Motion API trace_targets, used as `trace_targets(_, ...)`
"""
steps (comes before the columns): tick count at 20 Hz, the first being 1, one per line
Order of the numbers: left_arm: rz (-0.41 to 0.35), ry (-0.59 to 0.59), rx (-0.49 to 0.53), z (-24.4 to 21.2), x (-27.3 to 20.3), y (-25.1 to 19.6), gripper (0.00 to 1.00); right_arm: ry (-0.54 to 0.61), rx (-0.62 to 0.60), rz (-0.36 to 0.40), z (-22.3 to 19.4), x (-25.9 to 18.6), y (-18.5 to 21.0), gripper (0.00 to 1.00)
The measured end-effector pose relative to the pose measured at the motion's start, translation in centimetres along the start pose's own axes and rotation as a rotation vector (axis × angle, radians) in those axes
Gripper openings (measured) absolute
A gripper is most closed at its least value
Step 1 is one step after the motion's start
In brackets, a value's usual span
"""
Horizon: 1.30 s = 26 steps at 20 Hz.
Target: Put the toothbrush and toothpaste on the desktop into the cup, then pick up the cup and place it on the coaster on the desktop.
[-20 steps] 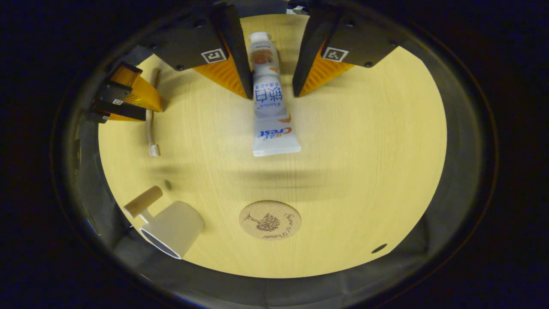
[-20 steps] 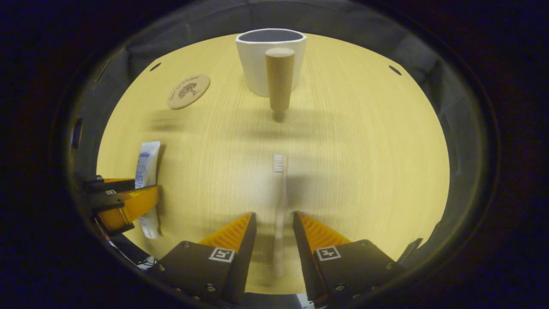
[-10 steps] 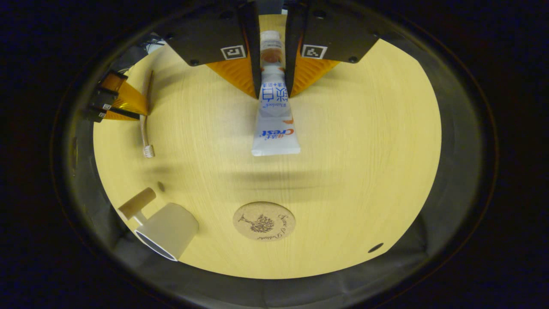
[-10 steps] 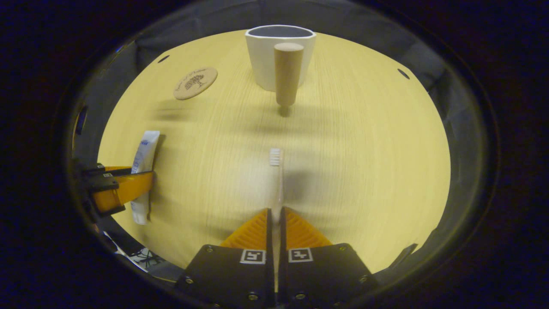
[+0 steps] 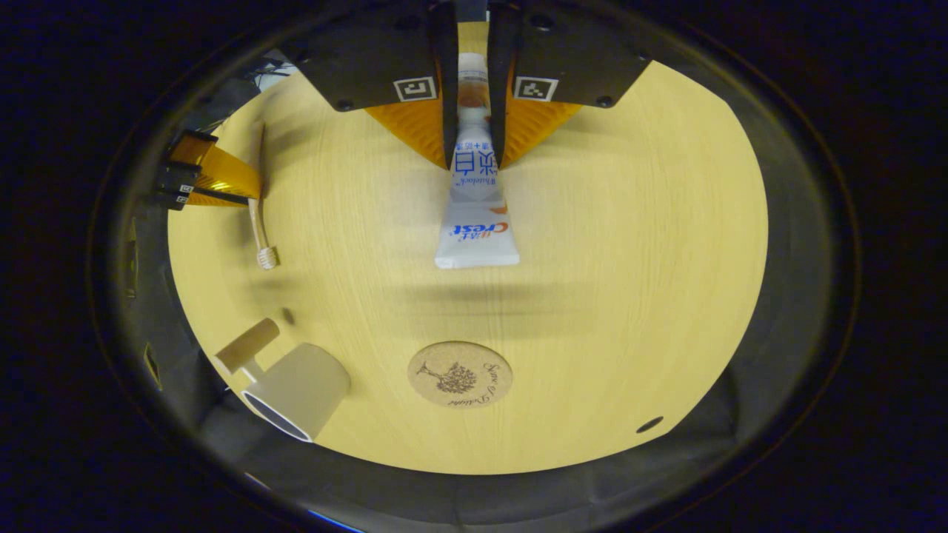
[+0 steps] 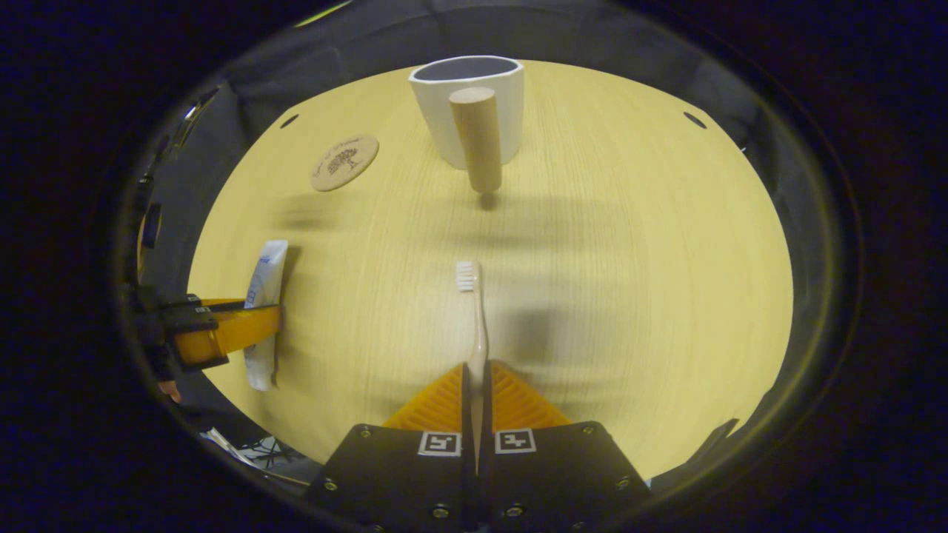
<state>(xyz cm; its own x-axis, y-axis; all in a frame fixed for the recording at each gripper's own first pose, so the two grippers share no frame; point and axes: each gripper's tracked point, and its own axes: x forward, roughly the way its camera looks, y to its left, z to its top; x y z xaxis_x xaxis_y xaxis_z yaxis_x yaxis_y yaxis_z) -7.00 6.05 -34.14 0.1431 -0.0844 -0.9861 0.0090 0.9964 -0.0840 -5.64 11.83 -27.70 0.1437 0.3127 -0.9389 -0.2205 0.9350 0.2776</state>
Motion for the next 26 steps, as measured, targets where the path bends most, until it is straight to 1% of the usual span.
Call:
trace_targets(2,-0.016,-0.009,-0.014,-0.1,-0.1,-0.2,0.24,-0.029,0.014,0.031,0.3,-0.4,0.4,0.03)
trace_targets(4,-0.033,-0.031,-0.030,-0.1,-0.3,-0.4,0.24,-0.059,0.002,0.055,0.6,-0.7,0.8,0.02)
trace_targets(10,-0.070,-0.144,-0.050,1.3,-1.8,-0.9,0.24,-0.230,0.006,0.149,3.2,-3.6,2.9,0.02)
trace_targets(12,-0.089,-0.202,-0.044,2.3,-2.5,-1.1,0.24,-0.297,0.002,0.159,4.5,-4.7,3.4,0.02)
trace_targets(15,-0.092,-0.285,-0.017,4.2,-3.6,-1.3,0.24,-0.416,-0.015,0.174,6.8,-6.3,4.0,0.02)
trace_targets(18,-0.112,-0.361,0.007,6.1,-4.9,-2.1,0.24,-0.519,-0.032,0.183,8.7,-7.5,4.4,0.02)
trace_targets(22,-0.141,-0.469,0.046,9.0,-6.5,-3.5,0.24,-0.669,-0.049,0.177,11.4,-9.7,4.4,0.02)
trace_targets(24,-0.156,-0.538,0.058,10.4,-7.4,-4.0,0.24,-0.753,-0.057,0.166,13.1,-10.8,4.4,0.02)
trace_targets(26,-0.173,-0.616,0.064,12.4,-8.4,-4.7,0.23,-0.831,-0.056,0.174,14.5,-11.9,4.6,0.02)
